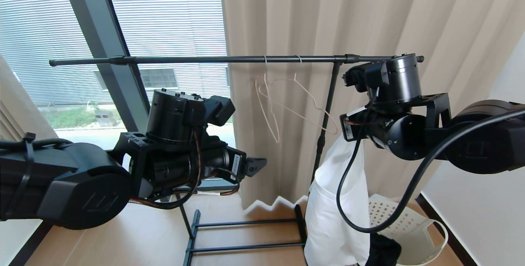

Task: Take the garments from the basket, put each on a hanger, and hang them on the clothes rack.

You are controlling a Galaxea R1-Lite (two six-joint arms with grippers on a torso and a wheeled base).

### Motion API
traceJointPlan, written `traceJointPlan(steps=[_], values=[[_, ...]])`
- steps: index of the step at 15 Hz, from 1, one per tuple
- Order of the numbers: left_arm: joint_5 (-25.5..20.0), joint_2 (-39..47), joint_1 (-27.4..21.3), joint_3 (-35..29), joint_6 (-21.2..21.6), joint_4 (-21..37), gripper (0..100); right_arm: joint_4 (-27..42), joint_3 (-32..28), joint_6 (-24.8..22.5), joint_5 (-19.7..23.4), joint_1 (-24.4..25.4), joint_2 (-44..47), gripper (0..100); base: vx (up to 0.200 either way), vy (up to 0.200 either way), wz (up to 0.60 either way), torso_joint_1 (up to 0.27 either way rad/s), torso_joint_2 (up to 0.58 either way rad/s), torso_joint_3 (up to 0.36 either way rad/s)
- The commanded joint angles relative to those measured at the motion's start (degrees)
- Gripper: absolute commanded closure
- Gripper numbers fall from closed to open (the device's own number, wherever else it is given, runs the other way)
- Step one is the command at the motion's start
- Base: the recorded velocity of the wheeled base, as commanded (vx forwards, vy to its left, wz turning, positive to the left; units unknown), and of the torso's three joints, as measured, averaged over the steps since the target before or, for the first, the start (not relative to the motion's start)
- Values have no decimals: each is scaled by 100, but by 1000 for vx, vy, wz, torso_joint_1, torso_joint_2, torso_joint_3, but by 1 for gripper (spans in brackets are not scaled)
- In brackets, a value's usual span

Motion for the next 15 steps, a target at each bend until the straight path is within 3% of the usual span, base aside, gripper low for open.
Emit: traceJointPlan(steps=[1, 3, 11, 14, 15], values=[[24, 206, -18, -62, -6, -3, 0, -10, 8, 2, 0, 5, -18, 100, 0, -200, 0, -12, 7, -2], [33, 242, -9, -115, -15, -21, 0, -2, 8, 2, 0, 5, -9, 100, 200, -200, 0, 2, -2, 5], [112, 409, 26, -141, -41, -223, 0, -10, 16, -68, 0, 5, 17, 100, 175, 0, 0, 3, 1, 2], [613, 707, 26, -379, -58, -390, 0, -10, 43, -77, 0, 5, 17, 100, 0, 0, 0, 0, 0, 0], [1087, 1006, 26, -730, -67, -373, 0, -10, 43, -77, 0, 13, 26, 100, 0, 0, 0, 0, 0, 0]])
